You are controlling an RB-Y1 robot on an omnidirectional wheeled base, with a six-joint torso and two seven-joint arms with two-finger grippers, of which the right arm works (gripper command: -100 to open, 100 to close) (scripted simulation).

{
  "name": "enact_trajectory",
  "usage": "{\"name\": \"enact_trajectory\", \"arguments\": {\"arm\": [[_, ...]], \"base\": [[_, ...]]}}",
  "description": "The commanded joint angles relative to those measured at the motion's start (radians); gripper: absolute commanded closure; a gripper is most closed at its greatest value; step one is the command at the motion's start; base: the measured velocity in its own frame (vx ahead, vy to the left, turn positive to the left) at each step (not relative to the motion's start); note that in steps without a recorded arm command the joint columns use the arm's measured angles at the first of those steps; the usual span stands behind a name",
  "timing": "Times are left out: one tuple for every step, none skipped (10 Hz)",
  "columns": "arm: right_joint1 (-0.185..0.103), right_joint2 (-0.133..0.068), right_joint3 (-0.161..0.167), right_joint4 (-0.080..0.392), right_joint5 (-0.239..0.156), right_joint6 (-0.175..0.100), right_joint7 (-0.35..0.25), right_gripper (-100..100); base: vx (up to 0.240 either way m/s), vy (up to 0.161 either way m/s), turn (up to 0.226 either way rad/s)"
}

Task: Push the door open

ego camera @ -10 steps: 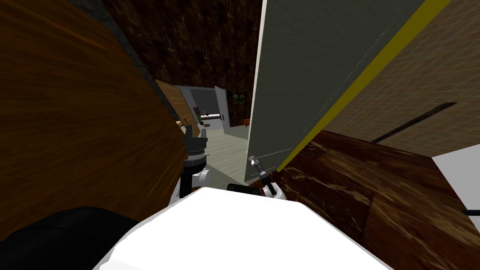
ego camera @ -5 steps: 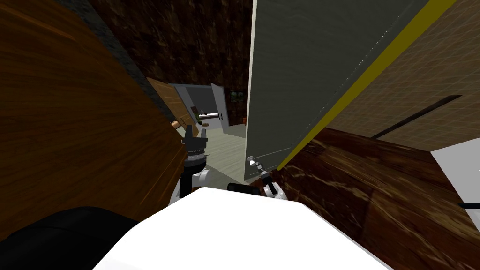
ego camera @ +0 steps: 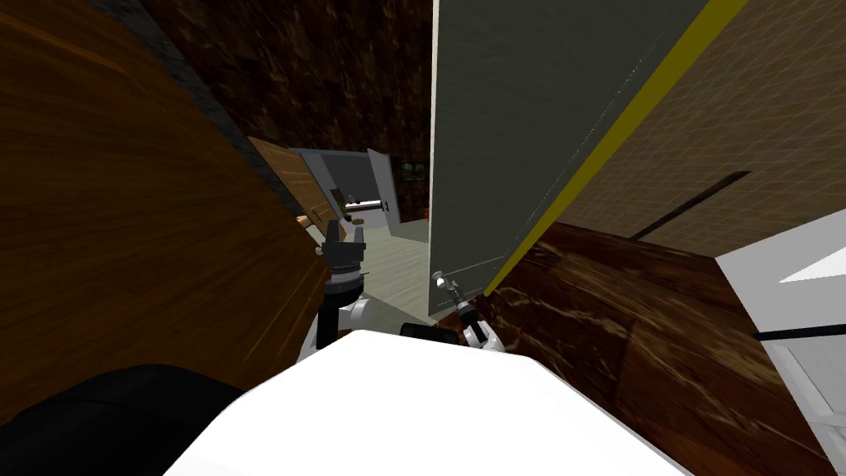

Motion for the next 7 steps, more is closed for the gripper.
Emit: {"name": "enact_trajectory", "arguments": {"arm": [[0.001,0.001,0.004,-0.002,0.005,0.003,0.030,-100],[-0.002,0.002,0.010,0.001,0.012,0.003,0.066,-100],[-0.005,0.005,0.016,0.004,0.019,0.004,0.094,-100],[-0.005,0.005,0.016,0.004,0.019,0.004,0.105,-100],[-0.007,0.007,0.022,0.008,0.027,0.005,0.143,-100],[-0.010,0.011,0.028,0.011,0.035,0.006,0.169,-100],[-0.010,0.011,0.028,0.011,0.035,0.006,0.185,-100]], "base": [[-0.044,-0.008,-0.032],[-0.038,-0.013,-0.054],[-0.050,-0.022,-0.108],[-0.035,-0.015,-0.053],[-0.038,-0.016,-0.094],[-0.056,-0.012,-0.113],[-0.044,-0.011,-0.040]]}}
